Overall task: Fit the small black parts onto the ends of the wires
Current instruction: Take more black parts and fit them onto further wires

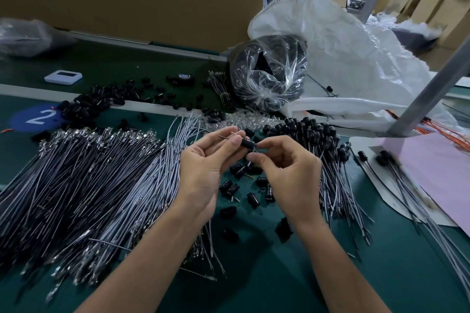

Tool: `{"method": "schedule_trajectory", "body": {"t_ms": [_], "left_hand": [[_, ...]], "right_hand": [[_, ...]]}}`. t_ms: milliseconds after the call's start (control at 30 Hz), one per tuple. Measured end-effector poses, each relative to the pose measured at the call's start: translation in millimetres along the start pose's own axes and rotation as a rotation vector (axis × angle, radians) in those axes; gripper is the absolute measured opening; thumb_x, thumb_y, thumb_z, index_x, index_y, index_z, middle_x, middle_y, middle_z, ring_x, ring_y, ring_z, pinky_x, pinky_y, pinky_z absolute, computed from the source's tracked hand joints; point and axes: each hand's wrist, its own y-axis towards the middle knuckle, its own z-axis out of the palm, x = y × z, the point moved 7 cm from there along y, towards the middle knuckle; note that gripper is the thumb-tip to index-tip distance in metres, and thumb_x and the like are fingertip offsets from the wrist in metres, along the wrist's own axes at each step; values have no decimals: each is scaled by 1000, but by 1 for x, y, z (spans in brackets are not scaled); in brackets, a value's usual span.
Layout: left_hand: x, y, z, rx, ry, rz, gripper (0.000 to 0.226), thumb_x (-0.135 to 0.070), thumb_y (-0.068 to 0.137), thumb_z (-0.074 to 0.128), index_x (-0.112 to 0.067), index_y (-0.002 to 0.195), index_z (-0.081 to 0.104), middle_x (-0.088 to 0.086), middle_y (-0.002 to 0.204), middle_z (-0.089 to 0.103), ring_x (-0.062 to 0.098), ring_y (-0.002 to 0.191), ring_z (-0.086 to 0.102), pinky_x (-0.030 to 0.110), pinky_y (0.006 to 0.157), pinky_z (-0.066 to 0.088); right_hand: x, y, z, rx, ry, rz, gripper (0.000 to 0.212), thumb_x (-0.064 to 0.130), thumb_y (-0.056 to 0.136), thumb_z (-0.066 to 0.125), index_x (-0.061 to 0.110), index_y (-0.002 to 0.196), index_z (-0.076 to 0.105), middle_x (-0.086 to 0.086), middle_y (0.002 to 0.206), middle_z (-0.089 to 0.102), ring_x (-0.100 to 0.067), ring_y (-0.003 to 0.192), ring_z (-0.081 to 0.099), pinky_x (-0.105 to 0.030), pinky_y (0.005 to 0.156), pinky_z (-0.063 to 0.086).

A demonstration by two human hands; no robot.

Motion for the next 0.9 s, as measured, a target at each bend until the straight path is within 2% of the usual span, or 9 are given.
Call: {"method": "schedule_trajectory", "body": {"t_ms": [133, 267, 367, 467, 567, 700, 833, 900], "left_hand": [[2, -1, 1, 34, 115, 2, 28, -12, 67, 76, -6, 94, 74, 15, 93, 76, 22, 82, 75, 22, 71, 58], [2, 0, 1, 32, 121, 6, 17, -11, 67, 76, -8, 83, 79, 14, 90, 76, 23, 81, 74, 23, 70, 58], [1, 0, 0, 14, 145, 24, 14, -13, 69, 74, -9, 81, 78, 13, 87, 76, 20, 80, 74, 24, 69, 59], [-11, 2, -10, -85, 107, 59, 16, -15, 70, 72, -10, 84, 76, 8, 86, 77, 15, 76, 73, 22, 66, 58], [-28, 8, -34, -253, -75, 80, 16, -10, 71, 70, -8, 87, 73, 5, 82, 76, 15, 75, 73, 20, 64, 57], [-33, 9, -46, -329, -145, 91, 6, -1, 84, 66, -7, 86, 69, 2, 73, 75, 12, 70, 72, 17, 62, 56], [-26, 10, -41, -262, -144, -15, 16, 4, 86, 63, -4, 101, 64, 6, 75, 75, 15, 68, 73, 19, 62, 57], [-19, 9, -34, -183, -68, -96, 28, 0, 80, 66, -4, 108, 62, 8, 78, 75, 17, 68, 73, 22, 61, 59]], "right_hand": [[4, 0, 0, 35, -61, -36, 30, 19, 73, 84, 17, 101, 73, 8, 72, 71, -6, 64, 67, -16, 63, 53], [10, 0, 3, 61, -81, -92, 22, 14, 75, 83, 12, 95, 77, 6, 80, 74, -4, 71, 67, -13, 66, 52], [12, -1, 2, 39, -158, -126, 15, 15, 76, 83, 12, 90, 78, 7, 76, 68, -5, 66, 61, -11, 62, 46], [9, 0, 1, 31, -201, -130, 14, 17, 76, 84, 13, 88, 78, 4, 84, 64, -6, 72, 60, -12, 66, 47], [2, 4, -5, 21, -195, -89, 14, 18, 74, 85, 15, 86, 78, 3, 97, 64, -7, 83, 62, -13, 74, 47], [-11, 8, -6, 88, 61, 105, 12, 16, 73, 84, 20, 82, 77, 9, 102, 69, -6, 85, 66, -14, 72, 49], [-20, 8, -4, 115, 597, 323, 20, 19, 74, 78, 12, 91, 71, -3, 108, 73, -16, 93, 70, -22, 78, 55], [-18, 9, -2, 144, 870, 367, 17, 17, 82, 67, 9, 97, 63, -12, 110, 72, -20, 87, 70, -24, 75, 56]]}}
